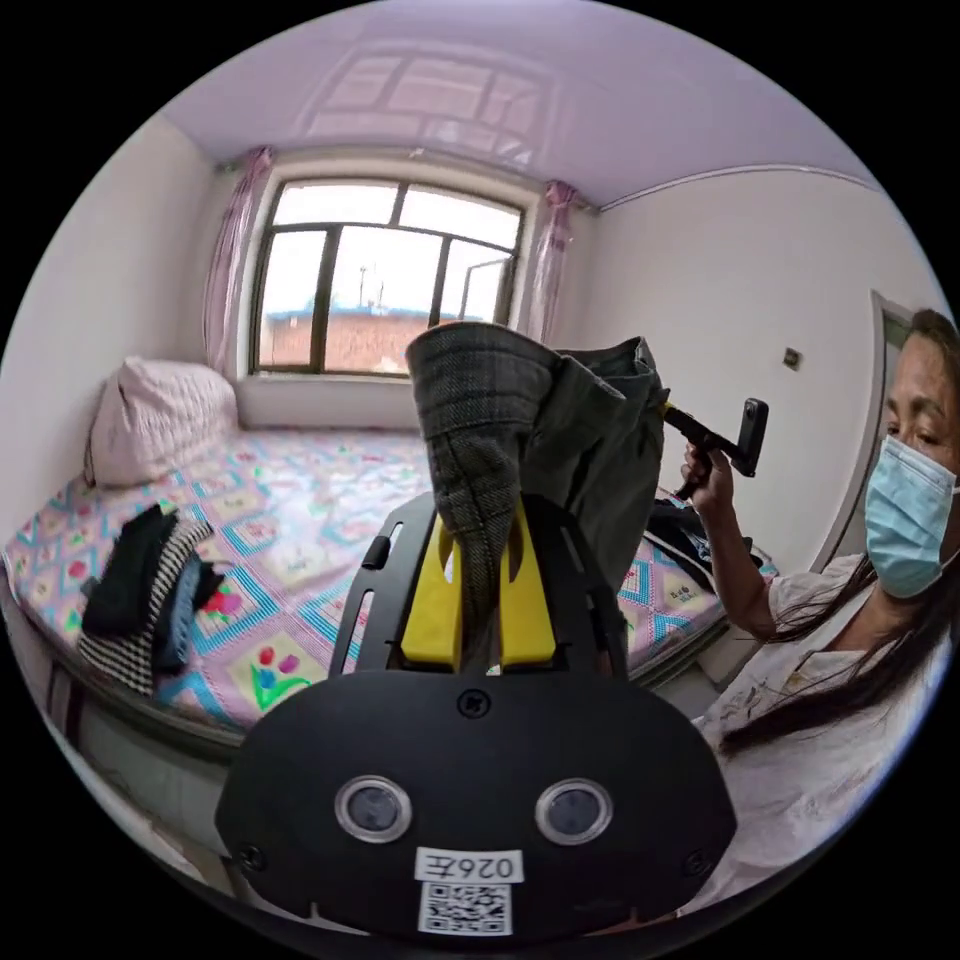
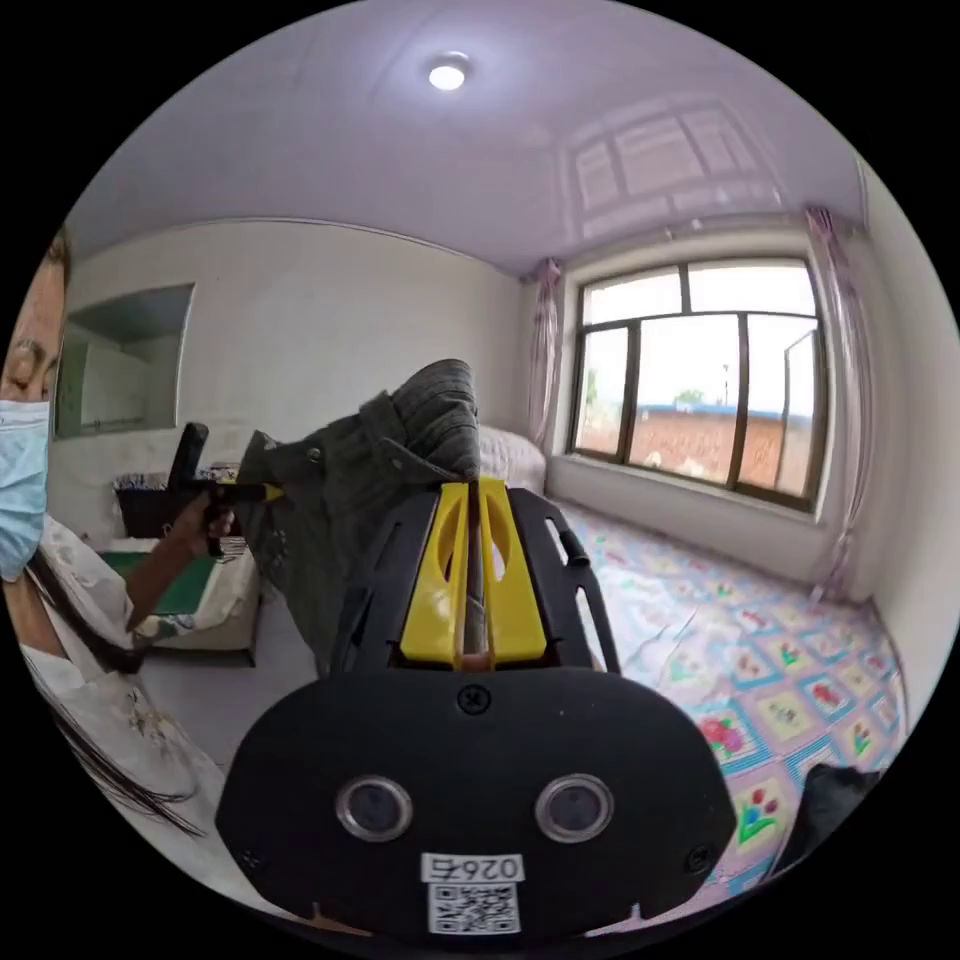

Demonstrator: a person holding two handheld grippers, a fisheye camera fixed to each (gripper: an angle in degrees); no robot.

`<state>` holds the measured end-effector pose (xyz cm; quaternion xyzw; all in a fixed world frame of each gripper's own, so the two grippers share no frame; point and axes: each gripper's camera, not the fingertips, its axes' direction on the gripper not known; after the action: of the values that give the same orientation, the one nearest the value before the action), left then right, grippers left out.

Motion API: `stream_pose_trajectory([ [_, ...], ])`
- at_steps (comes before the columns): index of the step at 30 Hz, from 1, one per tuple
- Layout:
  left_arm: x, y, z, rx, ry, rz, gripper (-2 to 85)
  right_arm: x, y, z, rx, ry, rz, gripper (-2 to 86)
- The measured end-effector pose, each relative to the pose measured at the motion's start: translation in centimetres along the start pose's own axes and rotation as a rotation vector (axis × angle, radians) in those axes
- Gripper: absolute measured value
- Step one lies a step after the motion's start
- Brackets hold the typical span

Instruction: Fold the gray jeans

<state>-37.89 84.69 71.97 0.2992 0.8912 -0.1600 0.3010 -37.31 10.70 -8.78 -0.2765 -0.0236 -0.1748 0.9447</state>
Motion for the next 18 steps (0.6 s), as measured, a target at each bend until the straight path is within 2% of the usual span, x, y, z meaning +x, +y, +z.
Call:
stream_pose_trajectory([
  [5,7.7,1.9,-13.9,0.158,-0.079,0.209,4.3,-16.5,-12.0,-10.4,0.116,0.143,-0.241,-1.6],
  [7,11.8,3.0,-19.7,0.210,-0.182,0.301,4.3,-21.4,-15.1,-13.0,0.157,0.173,-0.305,-1.5],
  [11,17.2,4.3,-26.6,0.249,-0.265,0.404,4.4,-31.4,-22.8,-18.1,0.248,0.279,-0.416,-1.6],
  [14,21.0,4.8,-31.9,0.284,-0.329,0.455,4.4,-35.7,-28.5,-21.0,0.298,0.287,-0.431,-1.6],
  [18,24.4,5.6,-38.5,0.340,-0.308,0.475,4.4,-39.5,-35.0,-24.4,0.339,0.244,-0.421,-1.6],
])
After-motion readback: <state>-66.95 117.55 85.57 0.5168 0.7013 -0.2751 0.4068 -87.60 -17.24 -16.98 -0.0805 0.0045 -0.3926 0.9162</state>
